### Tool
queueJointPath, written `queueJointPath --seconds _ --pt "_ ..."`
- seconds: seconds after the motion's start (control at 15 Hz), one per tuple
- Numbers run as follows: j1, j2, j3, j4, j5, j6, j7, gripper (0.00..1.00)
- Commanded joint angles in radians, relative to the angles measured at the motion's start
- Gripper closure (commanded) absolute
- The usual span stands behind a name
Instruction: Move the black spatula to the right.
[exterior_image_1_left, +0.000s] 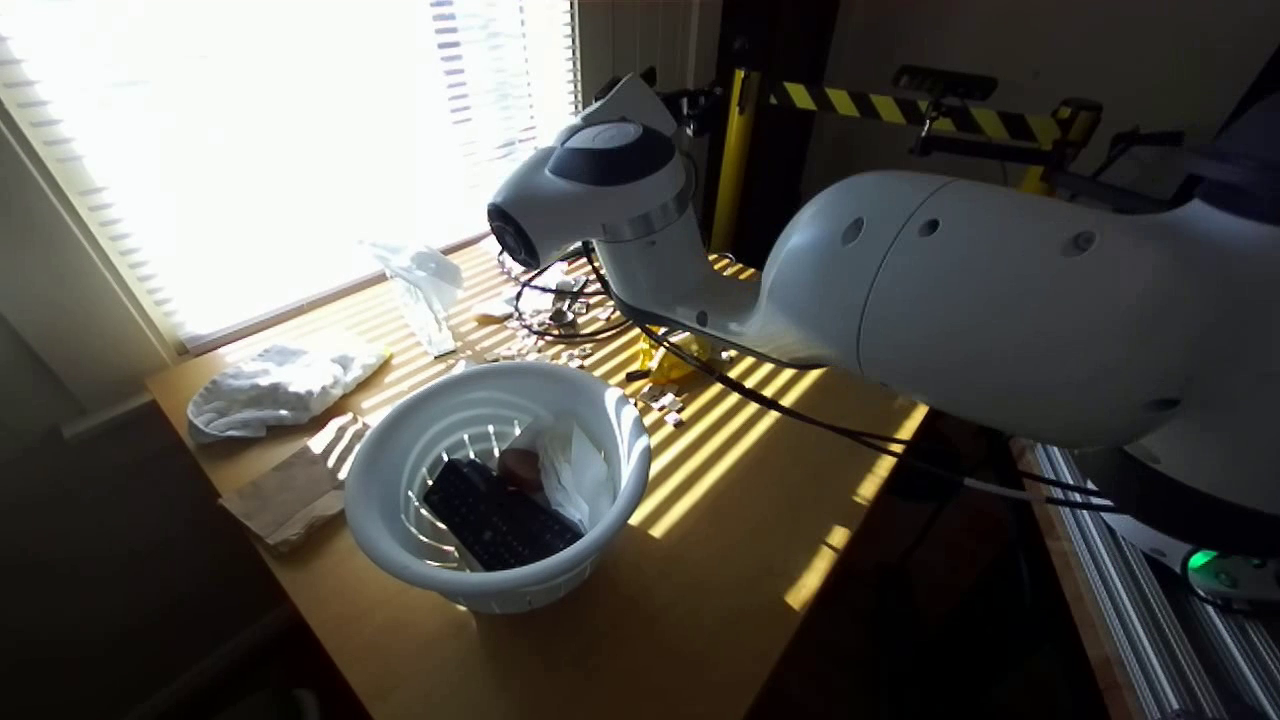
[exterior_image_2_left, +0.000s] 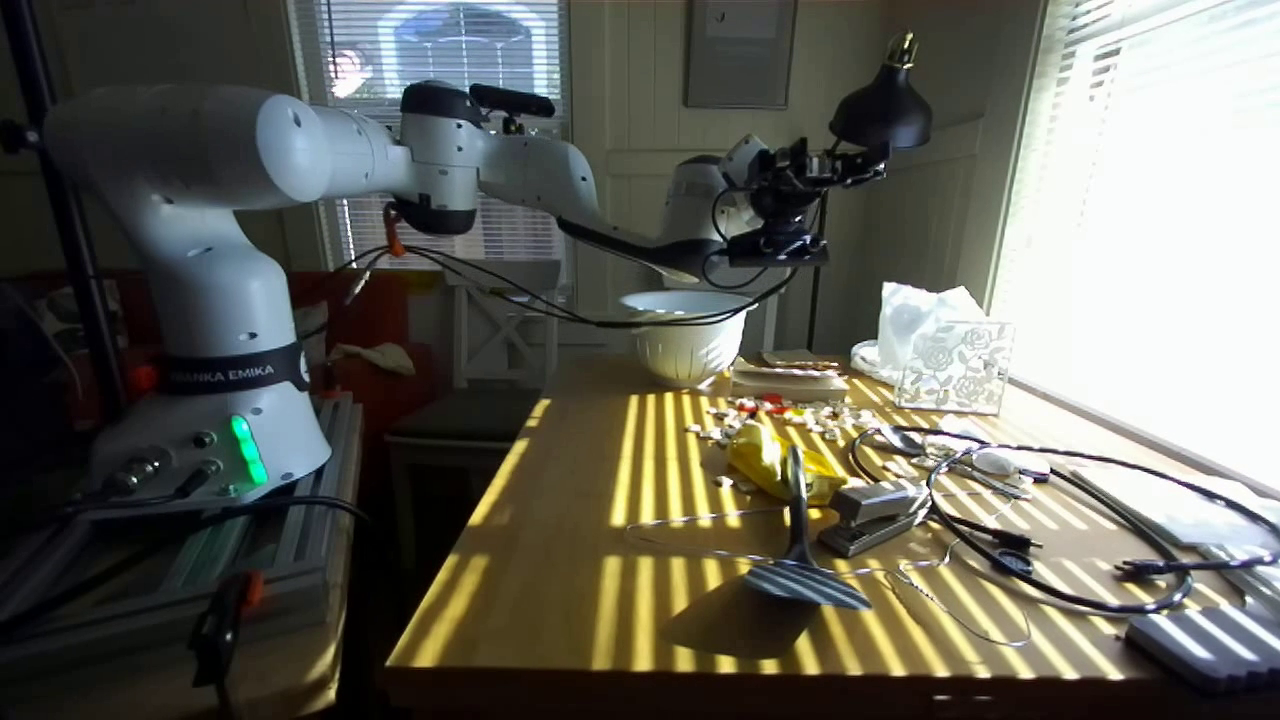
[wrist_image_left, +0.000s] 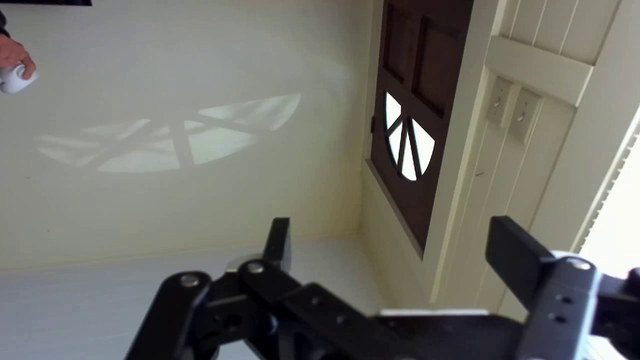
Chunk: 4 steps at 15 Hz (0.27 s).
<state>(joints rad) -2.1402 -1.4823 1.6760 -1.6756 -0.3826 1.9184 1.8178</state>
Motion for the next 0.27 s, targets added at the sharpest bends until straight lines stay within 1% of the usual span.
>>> queueJointPath --seconds 0.0,0.13,0.2 --pt "0.155 0.01 -0.104 -0.253 0.09 0.178 0.036 0.0" --pt "0.2 0.028 -0.126 -0.354 0.132 0.222 -0.002 0.0" --pt "0.14 -0.016 -0.121 -0.233 0.126 0.16 -0.025 0.0"
